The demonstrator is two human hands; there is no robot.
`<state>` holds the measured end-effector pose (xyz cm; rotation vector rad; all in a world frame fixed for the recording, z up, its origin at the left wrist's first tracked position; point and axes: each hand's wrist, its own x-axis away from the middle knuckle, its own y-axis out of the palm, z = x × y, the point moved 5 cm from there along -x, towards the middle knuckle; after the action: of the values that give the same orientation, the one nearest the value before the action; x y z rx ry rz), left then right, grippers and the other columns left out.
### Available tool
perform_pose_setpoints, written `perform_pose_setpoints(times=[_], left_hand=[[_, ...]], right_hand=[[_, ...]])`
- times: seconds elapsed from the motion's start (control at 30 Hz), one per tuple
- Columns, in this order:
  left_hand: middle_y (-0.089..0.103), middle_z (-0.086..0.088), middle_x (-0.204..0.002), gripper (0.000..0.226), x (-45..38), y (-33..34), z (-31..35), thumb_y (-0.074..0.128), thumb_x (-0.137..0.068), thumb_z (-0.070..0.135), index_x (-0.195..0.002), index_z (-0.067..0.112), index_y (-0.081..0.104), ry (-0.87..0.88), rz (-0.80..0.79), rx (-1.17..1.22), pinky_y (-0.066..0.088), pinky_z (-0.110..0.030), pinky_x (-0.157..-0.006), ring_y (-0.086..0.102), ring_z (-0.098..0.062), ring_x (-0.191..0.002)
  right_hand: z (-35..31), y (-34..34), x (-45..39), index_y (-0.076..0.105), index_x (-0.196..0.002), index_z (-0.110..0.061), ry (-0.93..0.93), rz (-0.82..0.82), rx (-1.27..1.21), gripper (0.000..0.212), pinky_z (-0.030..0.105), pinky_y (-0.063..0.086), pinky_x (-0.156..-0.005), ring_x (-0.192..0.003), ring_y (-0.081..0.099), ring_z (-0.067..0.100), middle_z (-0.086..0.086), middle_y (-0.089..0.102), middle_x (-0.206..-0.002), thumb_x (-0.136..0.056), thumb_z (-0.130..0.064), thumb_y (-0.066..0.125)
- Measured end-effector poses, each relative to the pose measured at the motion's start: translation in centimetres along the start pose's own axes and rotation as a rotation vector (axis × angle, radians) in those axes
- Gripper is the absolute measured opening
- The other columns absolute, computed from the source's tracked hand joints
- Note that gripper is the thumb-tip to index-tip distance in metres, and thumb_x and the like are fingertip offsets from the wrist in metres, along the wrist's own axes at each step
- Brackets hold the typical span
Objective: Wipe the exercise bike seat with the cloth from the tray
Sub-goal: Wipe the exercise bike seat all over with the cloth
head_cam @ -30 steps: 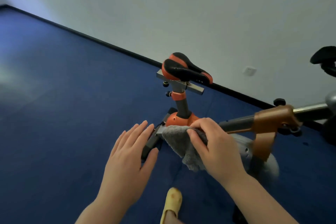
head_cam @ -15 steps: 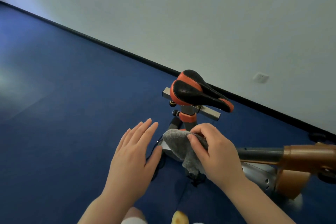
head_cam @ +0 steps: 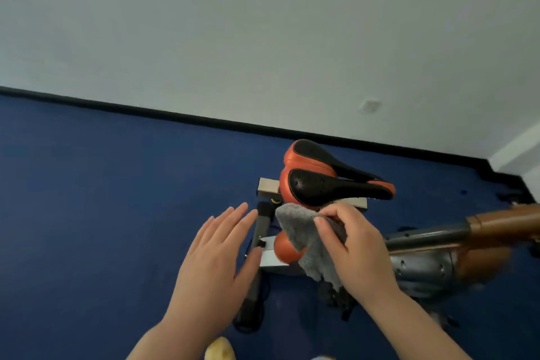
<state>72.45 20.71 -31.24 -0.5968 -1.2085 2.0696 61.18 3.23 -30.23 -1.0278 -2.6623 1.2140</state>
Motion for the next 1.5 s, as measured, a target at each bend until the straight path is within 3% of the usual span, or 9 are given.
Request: perform_pose_setpoints(times=[0.33, 0.47, 0.6, 0.77, 0.97, 1.17, 1.3, 1.4, 1.5], left_hand=[[0.017, 0.028, -0.147, 0.065, -6.8, 1.1, -1.3, 0.015, -0.083, 0.06, -0.144, 0.039, 0.024, 0.187, -0.164, 0.082, -0.002, -0.017, -0.113, 0.013, 0.002, -0.141], [0.018, 0.031, -0.14, 0.059, -9.3, 2.3, -0.4, 0.022, -0.085, 0.058, -0.142, 0.042, 0.026, 0.203, -0.183, 0.126, 0.001, -0.017, -0.112, 0.018, 0.006, -0.135], [0.025, 0.024, -0.148, 0.053, -11.6, 4.0, 0.4, 0.045, -0.092, 0.041, -0.142, 0.041, 0.027, 0.12, -0.22, 0.188, 0.012, -0.024, -0.116, 0.022, -0.004, -0.14], [0.03, 0.022, -0.147, 0.051, -13.6, 5.8, 1.1, 0.05, -0.092, 0.037, -0.14, 0.039, 0.034, 0.03, -0.198, 0.283, 0.029, -0.038, -0.114, 0.026, -0.004, -0.138], [0.034, 0.026, -0.145, 0.049, -13.7, 7.5, 1.2, 0.052, -0.092, 0.03, -0.139, 0.036, 0.038, -0.007, -0.149, 0.337, 0.033, -0.028, -0.109, 0.031, 0.004, -0.132], [0.038, 0.024, -0.144, 0.044, -14.3, 8.4, 0.2, 0.044, -0.094, 0.032, -0.138, 0.034, 0.04, 0.039, -0.164, 0.391, 0.031, -0.022, -0.105, 0.032, 0.006, -0.132], [0.042, 0.021, -0.142, 0.045, -15.0, 8.7, -0.6, 0.043, -0.091, 0.033, -0.136, 0.031, 0.045, 0.08, -0.193, 0.417, 0.032, -0.022, -0.107, 0.035, 0.003, -0.132], [0.042, 0.021, -0.142, 0.043, -15.6, 8.9, -1.0, 0.045, -0.092, 0.033, -0.135, 0.032, 0.046, 0.143, -0.203, 0.396, 0.03, -0.018, -0.108, 0.034, 0.005, -0.132], [0.044, 0.015, -0.142, 0.042, -15.9, 9.2, -1.1, 0.042, -0.093, 0.033, -0.134, 0.027, 0.047, 0.179, -0.181, 0.433, 0.031, -0.02, -0.109, 0.035, 0.001, -0.133]], right_hand=[[2.1, -1.1, 0.0, 0.062, -0.082, -0.024, 0.479, 0.394, -0.276, 0.011, 0.01, 0.043, -0.062, -0.071, 0.058, 0.001, -0.013, 0.063, -0.076, -0.092, -0.026, 0.059], [2.7, -1.8, -1.6, 0.064, -0.087, -0.02, 0.492, 0.546, -0.362, 0.006, 0.011, 0.046, -0.064, -0.071, 0.059, 0.001, -0.007, 0.064, -0.077, -0.09, -0.025, 0.062], [3.9, 0.2, -4.3, 0.064, -0.092, -0.018, 0.461, 0.435, -0.325, 0.005, 0.007, 0.045, -0.068, -0.08, 0.062, 0.0, -0.009, 0.065, -0.083, -0.089, -0.022, 0.065], [6.1, 3.4, -6.8, 0.065, -0.091, -0.021, 0.414, 0.287, -0.295, 0.005, 0.008, 0.045, -0.074, -0.087, 0.061, -0.003, -0.014, 0.066, -0.087, -0.087, -0.025, 0.067], [7.2, 4.0, -7.6, 0.066, -0.096, -0.024, 0.188, 0.241, -0.05, 0.016, 0.032, 0.046, -0.089, -0.099, 0.052, 0.003, -0.017, 0.059, -0.096, -0.087, -0.035, 0.061], [7.9, 6.2, -6.4, 0.058, -0.128, -0.02, 0.061, 0.159, 0.107, 0.042, 0.037, 0.028, -0.115, -0.139, 0.035, 0.017, 0.001, 0.048, -0.142, -0.088, -0.034, 0.062], [9.5, 6.4, -5.6, 0.051, -0.135, -0.018, 0.149, 0.242, 0.079, 0.042, 0.053, 0.026, -0.115, -0.145, 0.027, 0.02, 0.002, 0.043, -0.149, -0.095, -0.03, 0.051], [8.9, 7.3, -4.4, 0.05, -0.135, -0.016, 0.199, 0.335, 0.048, 0.04, 0.055, 0.033, -0.111, -0.144, 0.029, 0.022, 0.005, 0.044, -0.147, -0.096, -0.023, 0.05], [7.4, 8.6, -5.2, 0.05, -0.134, -0.02, 0.131, 0.283, 0.094, 0.039, 0.052, 0.029, -0.114, -0.143, 0.032, 0.021, 0.003, 0.047, -0.146, -0.096, -0.022, 0.049]])
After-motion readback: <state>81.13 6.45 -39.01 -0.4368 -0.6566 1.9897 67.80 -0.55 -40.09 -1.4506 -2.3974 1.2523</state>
